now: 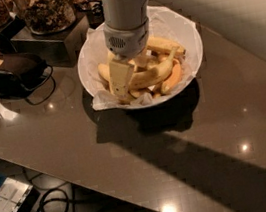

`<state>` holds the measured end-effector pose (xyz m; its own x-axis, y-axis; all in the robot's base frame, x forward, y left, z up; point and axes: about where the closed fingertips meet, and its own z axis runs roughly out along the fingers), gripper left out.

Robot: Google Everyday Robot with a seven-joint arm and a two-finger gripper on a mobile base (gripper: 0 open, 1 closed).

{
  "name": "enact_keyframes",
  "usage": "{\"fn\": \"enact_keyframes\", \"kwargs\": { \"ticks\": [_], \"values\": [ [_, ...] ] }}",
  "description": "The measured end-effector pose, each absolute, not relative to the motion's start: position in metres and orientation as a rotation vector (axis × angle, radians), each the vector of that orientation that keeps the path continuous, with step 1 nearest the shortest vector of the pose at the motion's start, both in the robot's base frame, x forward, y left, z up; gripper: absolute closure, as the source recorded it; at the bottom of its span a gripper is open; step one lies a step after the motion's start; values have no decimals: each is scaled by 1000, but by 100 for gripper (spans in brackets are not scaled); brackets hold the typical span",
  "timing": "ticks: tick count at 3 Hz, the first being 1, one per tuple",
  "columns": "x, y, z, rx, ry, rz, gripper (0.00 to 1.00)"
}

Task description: Pick banana from white bowl

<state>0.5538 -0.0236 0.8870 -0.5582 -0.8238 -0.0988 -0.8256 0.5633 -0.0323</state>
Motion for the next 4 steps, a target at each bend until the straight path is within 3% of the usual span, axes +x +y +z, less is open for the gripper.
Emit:
{"fn": "enact_keyframes", "kwargs": {
  "ticks": [1,2,4],
  "values": [
    [545,-26,874,-1437,2714,62,32],
    [549,-22,874,-1428,2695,65,50],
    [550,-22,874,-1428,2694,65,97]
  ]
}}
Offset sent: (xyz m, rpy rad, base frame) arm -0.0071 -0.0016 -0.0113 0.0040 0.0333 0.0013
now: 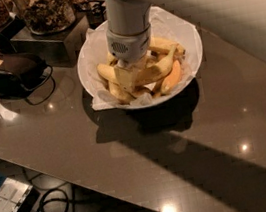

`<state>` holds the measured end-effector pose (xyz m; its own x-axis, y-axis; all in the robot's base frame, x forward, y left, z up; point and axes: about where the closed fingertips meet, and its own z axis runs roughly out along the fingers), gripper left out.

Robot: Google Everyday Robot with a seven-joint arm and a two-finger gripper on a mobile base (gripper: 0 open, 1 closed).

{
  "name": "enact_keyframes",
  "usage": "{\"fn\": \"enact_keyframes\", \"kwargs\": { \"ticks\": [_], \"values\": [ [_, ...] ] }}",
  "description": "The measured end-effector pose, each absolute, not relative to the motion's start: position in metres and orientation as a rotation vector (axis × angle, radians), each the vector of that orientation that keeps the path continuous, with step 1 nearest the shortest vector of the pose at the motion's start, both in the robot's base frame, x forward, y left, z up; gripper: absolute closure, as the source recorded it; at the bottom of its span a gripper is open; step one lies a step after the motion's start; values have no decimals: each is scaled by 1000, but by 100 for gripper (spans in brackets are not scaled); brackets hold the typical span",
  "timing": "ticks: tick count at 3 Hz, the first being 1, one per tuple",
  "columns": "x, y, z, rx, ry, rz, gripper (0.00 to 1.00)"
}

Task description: Pick banana from white bowl

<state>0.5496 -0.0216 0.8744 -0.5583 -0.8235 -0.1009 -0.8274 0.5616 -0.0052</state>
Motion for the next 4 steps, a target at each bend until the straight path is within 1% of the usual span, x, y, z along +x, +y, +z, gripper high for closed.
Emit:
{"fn": "enact_keyframes", "kwargs": {
  "ticks": [1,2,3,4],
  "values": [
    [530,-16,904,-1481,2603,27,100],
    [493,-6,954,-1577,2469,-4,100],
    [461,16,998,-1697,2332,-12,100],
    [461,16,998,-1697,2332,-12,100]
  ]
}}
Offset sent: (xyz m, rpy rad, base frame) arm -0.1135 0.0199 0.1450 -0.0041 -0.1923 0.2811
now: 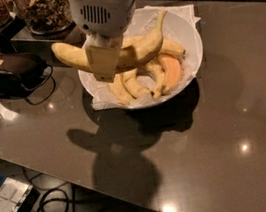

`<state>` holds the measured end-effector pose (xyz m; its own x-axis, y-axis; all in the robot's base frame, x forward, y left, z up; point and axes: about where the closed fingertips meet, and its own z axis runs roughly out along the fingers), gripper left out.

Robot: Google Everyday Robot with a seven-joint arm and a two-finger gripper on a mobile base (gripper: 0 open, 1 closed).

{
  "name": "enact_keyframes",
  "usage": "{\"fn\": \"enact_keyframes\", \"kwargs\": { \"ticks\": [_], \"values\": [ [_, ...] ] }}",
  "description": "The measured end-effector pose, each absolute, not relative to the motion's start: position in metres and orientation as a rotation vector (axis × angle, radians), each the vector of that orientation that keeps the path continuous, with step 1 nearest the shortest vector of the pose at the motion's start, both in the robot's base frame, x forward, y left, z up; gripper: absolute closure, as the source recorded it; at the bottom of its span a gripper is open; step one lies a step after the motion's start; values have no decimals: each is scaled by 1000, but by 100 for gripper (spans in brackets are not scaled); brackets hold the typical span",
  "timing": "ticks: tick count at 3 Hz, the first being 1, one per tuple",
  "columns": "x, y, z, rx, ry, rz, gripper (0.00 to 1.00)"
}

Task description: Pick banana from white bowl

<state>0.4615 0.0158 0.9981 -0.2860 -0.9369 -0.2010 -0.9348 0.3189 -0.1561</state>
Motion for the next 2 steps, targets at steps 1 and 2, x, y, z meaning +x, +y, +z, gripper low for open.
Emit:
{"fn": "enact_keyframes", "kwargs": {
  "ticks": [1,2],
  "values": [
    [449,50,998,-1766,2251,14,100],
    [430,97,992,-1905,2153,51,100]
  ]
}}
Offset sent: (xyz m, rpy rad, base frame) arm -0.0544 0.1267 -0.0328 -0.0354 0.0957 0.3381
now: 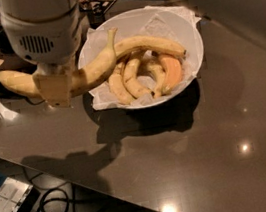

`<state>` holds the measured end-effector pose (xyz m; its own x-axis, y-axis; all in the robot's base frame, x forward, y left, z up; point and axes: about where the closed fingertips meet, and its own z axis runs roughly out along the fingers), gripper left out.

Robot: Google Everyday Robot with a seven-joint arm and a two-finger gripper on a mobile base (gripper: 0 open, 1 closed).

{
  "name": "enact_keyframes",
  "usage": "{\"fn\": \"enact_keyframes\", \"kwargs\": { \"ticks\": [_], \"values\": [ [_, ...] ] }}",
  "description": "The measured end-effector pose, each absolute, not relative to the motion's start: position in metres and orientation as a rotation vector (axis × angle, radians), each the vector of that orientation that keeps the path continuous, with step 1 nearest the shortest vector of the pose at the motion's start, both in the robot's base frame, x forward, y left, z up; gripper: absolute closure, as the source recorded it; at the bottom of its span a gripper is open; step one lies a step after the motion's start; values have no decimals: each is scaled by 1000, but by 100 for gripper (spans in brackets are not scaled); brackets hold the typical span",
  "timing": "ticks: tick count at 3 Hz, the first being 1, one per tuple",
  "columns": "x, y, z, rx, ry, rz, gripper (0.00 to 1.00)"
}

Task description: Pick banana from white bowl

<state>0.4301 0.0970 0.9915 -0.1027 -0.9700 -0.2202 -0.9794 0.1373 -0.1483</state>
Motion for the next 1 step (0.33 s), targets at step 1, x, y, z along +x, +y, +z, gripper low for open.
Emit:
{"fn": "enact_keyframes", "kwargs": {
  "ticks": [1],
  "values": [
    [429,102,1001,-1885,2122,52,100]
  ]
}}
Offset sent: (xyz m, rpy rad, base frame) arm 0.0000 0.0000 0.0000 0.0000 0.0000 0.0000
